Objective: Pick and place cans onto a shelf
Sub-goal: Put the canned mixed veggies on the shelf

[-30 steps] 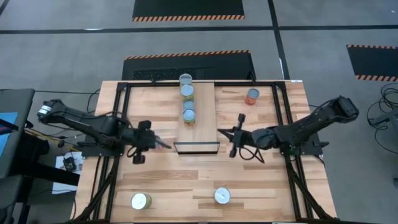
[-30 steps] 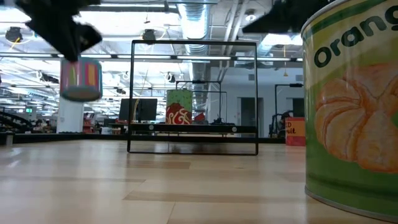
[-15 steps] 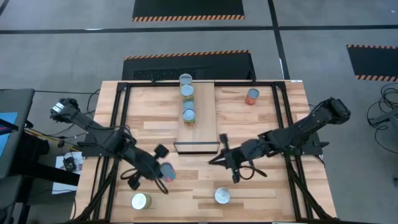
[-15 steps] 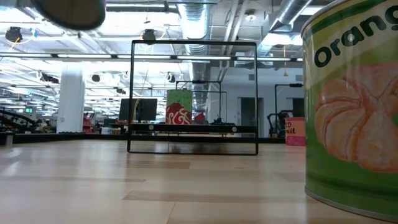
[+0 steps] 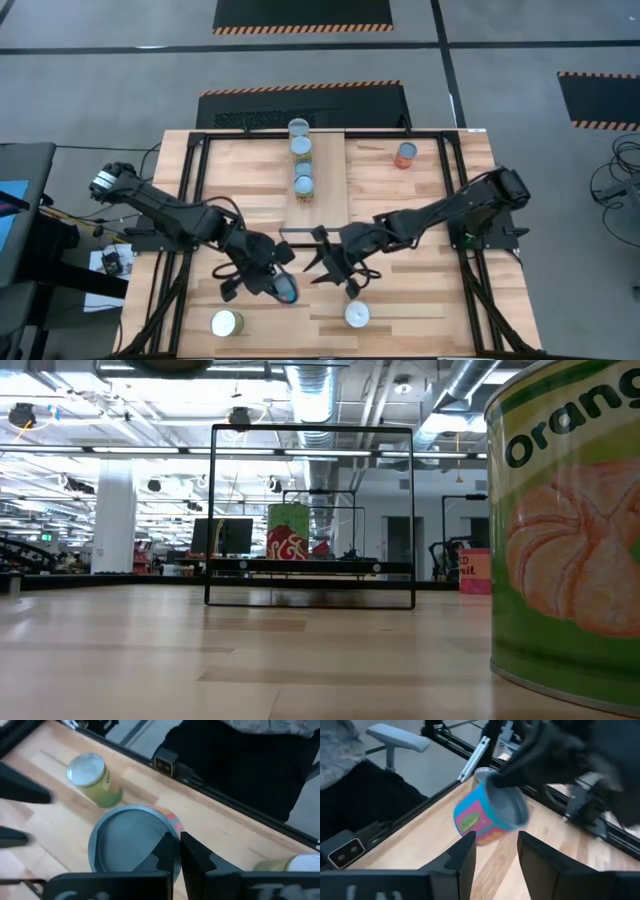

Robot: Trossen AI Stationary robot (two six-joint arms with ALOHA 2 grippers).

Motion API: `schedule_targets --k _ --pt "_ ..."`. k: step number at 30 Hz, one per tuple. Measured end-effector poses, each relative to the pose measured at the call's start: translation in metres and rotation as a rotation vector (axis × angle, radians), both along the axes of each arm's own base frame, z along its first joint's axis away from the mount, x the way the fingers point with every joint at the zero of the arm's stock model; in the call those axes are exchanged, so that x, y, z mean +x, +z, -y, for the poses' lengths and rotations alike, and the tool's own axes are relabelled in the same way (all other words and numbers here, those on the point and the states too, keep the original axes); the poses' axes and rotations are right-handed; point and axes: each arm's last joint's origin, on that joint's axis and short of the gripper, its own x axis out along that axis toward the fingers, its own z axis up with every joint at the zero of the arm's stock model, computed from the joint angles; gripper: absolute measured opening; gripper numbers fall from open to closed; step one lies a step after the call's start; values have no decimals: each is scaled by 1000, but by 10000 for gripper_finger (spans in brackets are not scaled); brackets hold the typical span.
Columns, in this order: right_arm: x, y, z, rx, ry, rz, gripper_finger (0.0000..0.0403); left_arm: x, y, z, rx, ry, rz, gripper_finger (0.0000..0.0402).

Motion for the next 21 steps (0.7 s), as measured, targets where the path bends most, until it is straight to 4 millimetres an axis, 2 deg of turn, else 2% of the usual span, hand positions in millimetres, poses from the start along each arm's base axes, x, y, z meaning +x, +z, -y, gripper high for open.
schedule_targets --k 6,21 --pt "13 -6 3 -16 63 -11 175 5 3 -7 -38 -31 34 0" --pt "16 2 4 -36 132 75 140 9 5 -13 -104 -67 44 0"
